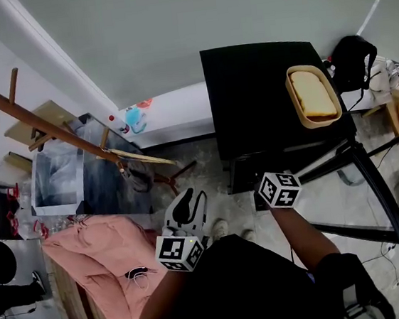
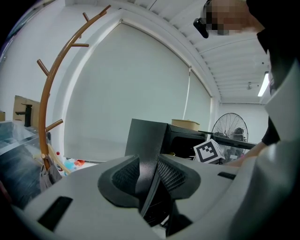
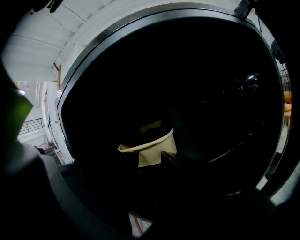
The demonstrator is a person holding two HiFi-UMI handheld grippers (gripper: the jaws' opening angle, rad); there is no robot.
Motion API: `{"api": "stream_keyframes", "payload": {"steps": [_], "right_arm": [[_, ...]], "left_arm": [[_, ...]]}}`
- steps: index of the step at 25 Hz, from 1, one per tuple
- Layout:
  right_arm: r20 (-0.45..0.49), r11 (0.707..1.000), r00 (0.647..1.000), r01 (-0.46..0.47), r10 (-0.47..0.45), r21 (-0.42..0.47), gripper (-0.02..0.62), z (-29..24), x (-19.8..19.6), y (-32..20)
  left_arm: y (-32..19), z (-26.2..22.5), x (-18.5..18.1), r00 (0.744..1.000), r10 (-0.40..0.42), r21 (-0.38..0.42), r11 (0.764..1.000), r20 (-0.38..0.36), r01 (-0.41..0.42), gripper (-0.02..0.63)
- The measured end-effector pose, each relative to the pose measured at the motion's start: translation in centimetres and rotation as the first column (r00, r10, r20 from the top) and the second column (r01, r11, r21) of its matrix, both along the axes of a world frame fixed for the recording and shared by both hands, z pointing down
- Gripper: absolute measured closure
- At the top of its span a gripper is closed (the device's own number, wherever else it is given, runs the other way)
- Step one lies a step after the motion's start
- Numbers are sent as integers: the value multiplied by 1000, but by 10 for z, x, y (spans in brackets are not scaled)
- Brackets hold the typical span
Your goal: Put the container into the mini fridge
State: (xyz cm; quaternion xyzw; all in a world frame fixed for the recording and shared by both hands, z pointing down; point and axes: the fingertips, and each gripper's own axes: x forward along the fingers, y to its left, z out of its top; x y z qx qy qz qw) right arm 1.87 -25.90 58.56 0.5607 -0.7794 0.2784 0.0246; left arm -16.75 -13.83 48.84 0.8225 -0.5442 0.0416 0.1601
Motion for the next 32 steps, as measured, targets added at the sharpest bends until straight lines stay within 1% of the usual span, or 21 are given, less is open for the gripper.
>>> {"api": "stream_keyframes", "payload": {"steps": [5, 13, 18, 22, 26, 29, 32], "right_arm": [[-3, 1000, 1000, -11, 11, 13, 434, -4, 1, 3], [18, 998, 999, -42, 41, 37, 434, -20, 23, 22], [14, 995, 999, -31, 30, 100, 434, -46, 32, 44], [3, 988, 1000, -23, 23, 152, 436, -70, 42, 62], [-35, 975, 999, -4, 12, 224, 443, -96, 52, 82], [-41, 966, 999, -10, 22, 259, 446, -114, 63, 94], [-21, 957, 999, -34, 42, 287, 449, -133, 77, 105]], "left_arm": [[0, -1, -3, 1000, -6, 3, 1000, -1, 6, 472], [-7, -7, 5, 1000, 22, 35, 999, -7, -22, 472], [-12, -16, 11, 999, 47, 75, 996, -11, -46, 474], [-14, -26, 18, 997, 75, 110, 991, -30, -72, 474], [-16, -36, 27, 994, 105, 146, 984, -40, -98, 477], [-17, -45, 33, 991, 127, 165, 979, -50, -117, 480], [-16, -58, 36, 988, 146, 192, 972, -49, -134, 480]]}}
